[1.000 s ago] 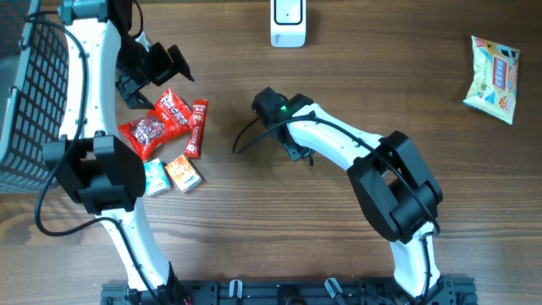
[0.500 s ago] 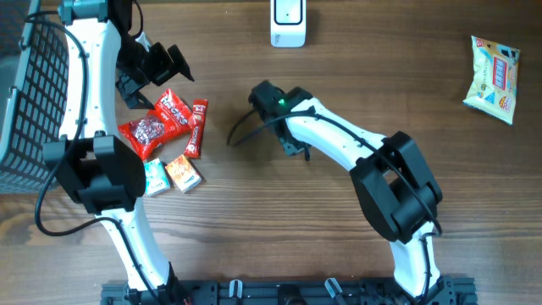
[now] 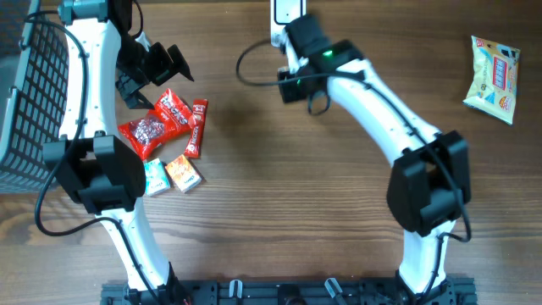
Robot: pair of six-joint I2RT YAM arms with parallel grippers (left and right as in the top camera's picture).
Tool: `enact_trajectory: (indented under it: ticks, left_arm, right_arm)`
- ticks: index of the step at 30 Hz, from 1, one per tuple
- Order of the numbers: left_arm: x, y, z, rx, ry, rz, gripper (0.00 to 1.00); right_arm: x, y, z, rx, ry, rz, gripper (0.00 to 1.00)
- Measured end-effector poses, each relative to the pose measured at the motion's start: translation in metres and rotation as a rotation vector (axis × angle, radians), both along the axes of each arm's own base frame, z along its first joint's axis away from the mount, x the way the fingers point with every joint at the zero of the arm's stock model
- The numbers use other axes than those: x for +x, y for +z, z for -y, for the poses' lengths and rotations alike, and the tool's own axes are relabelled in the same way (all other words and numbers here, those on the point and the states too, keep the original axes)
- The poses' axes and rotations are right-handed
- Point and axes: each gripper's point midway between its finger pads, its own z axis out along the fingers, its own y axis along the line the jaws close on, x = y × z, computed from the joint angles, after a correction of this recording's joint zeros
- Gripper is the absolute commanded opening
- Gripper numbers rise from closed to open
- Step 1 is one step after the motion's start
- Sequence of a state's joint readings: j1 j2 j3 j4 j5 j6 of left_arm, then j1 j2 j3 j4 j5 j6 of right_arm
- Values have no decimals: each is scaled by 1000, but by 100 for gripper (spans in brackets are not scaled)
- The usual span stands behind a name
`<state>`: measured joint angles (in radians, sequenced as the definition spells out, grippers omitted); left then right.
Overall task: Scan the item barcode
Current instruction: 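Lift the Kleenex pack toward the white scanner with the right gripper, then hold the orange Kleenex pack in front of the white scanner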
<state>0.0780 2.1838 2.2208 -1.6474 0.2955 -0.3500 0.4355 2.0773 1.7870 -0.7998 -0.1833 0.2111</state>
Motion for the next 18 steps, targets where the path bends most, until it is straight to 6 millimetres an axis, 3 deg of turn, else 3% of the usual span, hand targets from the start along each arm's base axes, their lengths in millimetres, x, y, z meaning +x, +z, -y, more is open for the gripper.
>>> enact_trajectory:
  ticks: [8, 14, 18]
  left_arm:
    - [0, -1, -4, 22, 0, 0, 100]
    - [0, -2, -6, 37, -1, -1, 100]
    - [0, -2, -6, 37, -1, -1, 100]
  right_arm:
    - [73, 65, 2, 351, -19, 235, 4]
    - [98, 116, -15, 511, -15, 411, 4]
    - [111, 136, -22, 601, -33, 473, 4]
